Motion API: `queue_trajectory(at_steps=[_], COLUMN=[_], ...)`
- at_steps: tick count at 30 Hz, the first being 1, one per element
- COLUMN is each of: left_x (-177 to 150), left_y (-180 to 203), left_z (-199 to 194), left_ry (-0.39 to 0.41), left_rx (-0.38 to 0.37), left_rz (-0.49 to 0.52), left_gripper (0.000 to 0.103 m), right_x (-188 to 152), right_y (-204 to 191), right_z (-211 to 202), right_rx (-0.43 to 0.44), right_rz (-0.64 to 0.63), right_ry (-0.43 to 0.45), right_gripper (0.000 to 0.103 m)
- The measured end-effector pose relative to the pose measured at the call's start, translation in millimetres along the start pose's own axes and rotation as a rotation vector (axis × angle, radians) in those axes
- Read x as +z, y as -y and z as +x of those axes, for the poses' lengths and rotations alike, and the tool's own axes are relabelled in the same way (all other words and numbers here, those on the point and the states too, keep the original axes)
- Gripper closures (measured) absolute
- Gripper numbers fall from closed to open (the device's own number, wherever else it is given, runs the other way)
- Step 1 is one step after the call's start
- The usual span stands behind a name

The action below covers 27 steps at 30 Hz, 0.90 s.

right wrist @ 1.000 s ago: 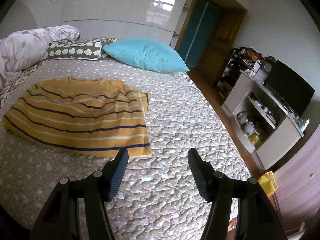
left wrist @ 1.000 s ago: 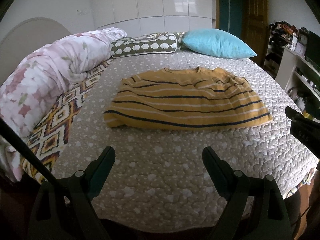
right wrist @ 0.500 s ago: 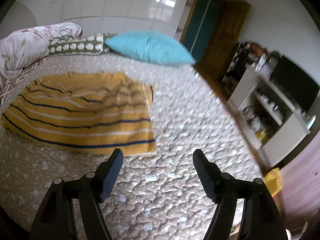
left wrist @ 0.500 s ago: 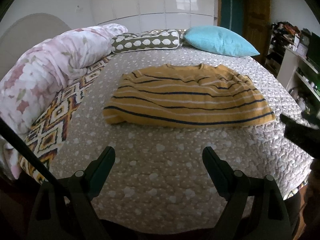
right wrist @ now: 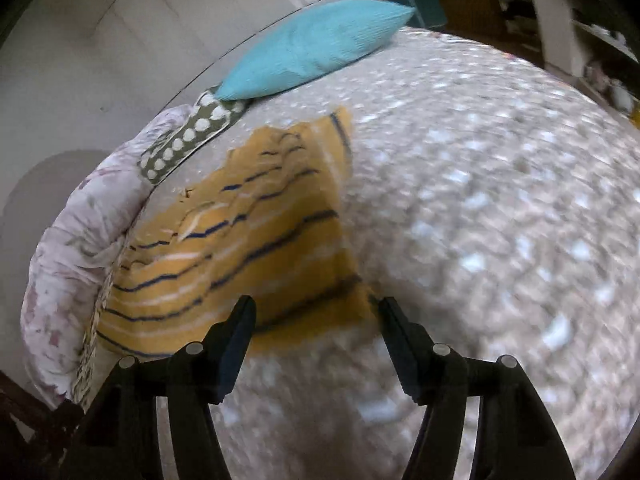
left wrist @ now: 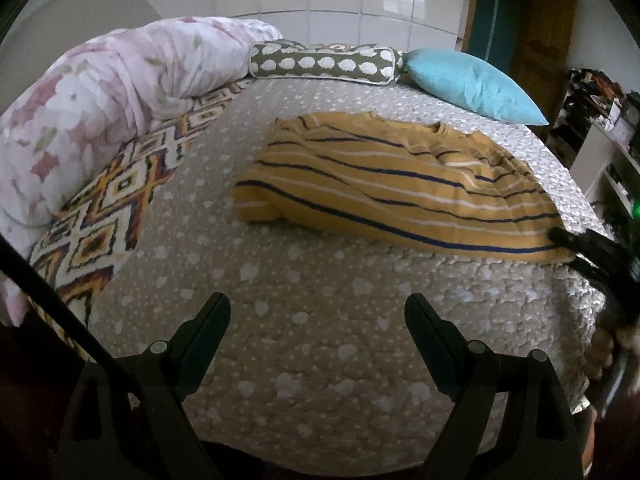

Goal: Fold small clothes
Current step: 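Grasp the sweater edge with the right gripper and lift it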

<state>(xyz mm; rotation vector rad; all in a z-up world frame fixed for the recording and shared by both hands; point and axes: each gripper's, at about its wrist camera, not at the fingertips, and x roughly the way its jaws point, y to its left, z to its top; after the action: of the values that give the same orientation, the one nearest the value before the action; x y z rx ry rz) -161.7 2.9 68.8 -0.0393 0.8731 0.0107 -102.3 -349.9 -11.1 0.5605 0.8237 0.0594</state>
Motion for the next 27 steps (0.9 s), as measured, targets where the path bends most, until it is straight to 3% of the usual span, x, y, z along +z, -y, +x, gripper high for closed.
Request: queue_trajectory(at_steps=[6, 12, 20, 27], left_x=[-0.4, -2.1, -2.9, 11.0], left_y=[-10.7, -17.6, -21.4, -19.6], left_z=[3.1, 12.7, 23.2, 31.9], left_ry=[-0.013, -0.052, -0.085, -0.07], left_rx=[0.035, 0.037, 0.073, 0.12], left_rz=[-0.015, -0.034, -0.024, 0.008], left_gripper=[0.015, 0.015, 0.015, 0.015], right_x=[25.6, 30.6, 22.1, 20.1], right_y=[-0.4, 4.7, 0.9, -0.7], right_z=[32.7, 39.0, 35.8, 37.1], right_rx=[0.06, 0.095, 0.066, 0.072], right_rz=[0.043, 0.081, 0.042, 0.029], right_ry=[0.006, 0.016, 0.047, 0.062], right_gripper=[0.033, 0.034, 0.033, 0.032])
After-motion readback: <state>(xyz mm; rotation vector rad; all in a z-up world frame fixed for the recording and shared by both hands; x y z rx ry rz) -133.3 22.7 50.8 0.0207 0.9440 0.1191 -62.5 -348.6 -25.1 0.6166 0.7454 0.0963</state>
